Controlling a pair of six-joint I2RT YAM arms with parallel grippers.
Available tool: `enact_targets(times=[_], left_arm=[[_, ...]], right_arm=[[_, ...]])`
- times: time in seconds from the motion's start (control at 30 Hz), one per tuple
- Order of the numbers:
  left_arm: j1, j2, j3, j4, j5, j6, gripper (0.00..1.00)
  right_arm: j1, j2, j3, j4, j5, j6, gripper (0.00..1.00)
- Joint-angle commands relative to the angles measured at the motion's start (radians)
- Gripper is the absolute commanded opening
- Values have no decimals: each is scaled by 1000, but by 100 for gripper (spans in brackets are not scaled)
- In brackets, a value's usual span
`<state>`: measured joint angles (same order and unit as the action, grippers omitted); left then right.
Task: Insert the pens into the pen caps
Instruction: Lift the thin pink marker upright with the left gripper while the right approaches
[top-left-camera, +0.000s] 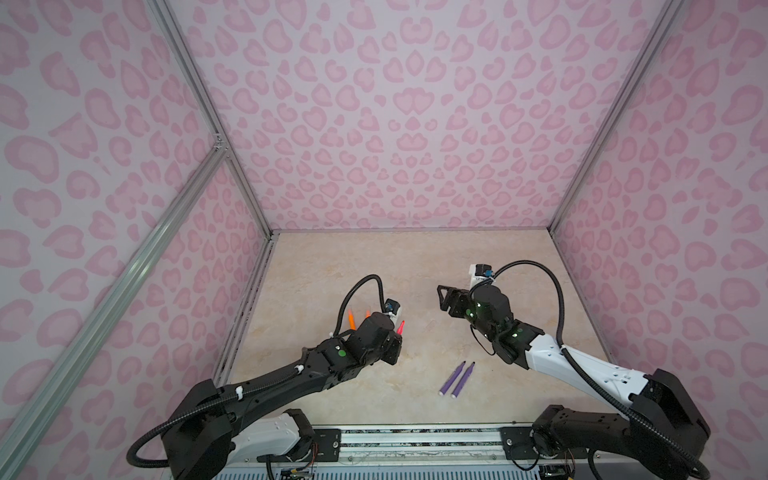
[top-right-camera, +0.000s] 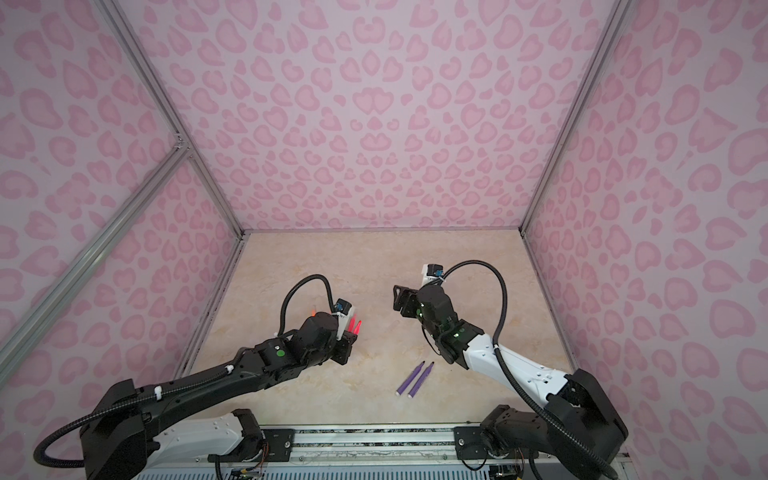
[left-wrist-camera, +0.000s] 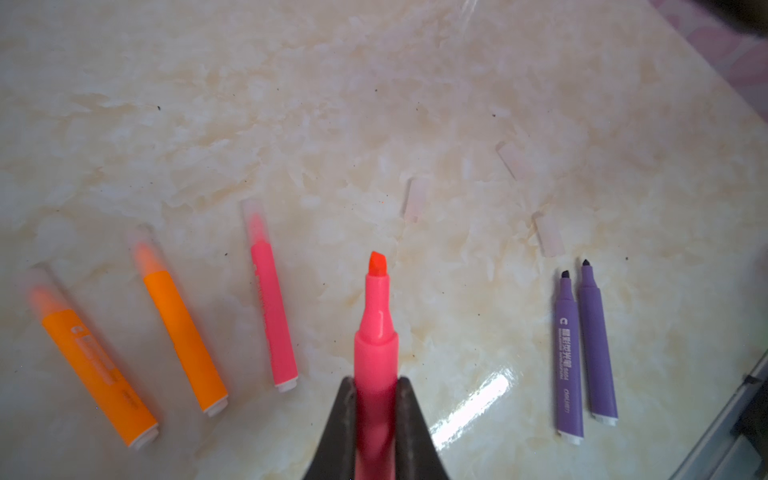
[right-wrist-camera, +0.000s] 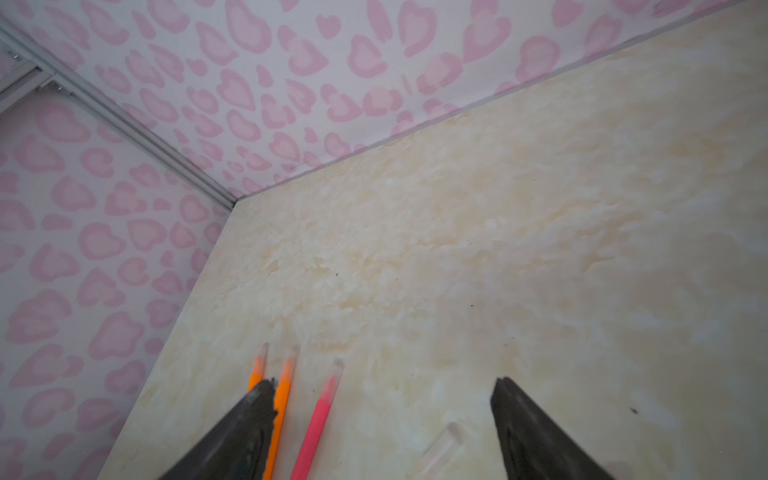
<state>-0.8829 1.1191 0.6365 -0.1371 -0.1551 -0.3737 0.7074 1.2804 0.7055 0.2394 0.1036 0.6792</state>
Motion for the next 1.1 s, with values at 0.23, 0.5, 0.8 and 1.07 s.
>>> enact_targets(times=[0.23, 0.5, 0.8, 1.07], left_arm=[[28, -118, -46, 87, -53, -48, 3], [35, -59, 69, 98, -82, -103, 3], [33, 10, 27, 240, 77, -37, 3], [33, -9, 9, 265, 121, -6, 3]], right_arm=[[177, 124, 52, 173, -33, 63, 74], [188, 105, 80, 165, -50, 65, 70], [191, 43, 54, 138, -44, 70, 62], [199, 56, 28, 183, -45, 100, 58]])
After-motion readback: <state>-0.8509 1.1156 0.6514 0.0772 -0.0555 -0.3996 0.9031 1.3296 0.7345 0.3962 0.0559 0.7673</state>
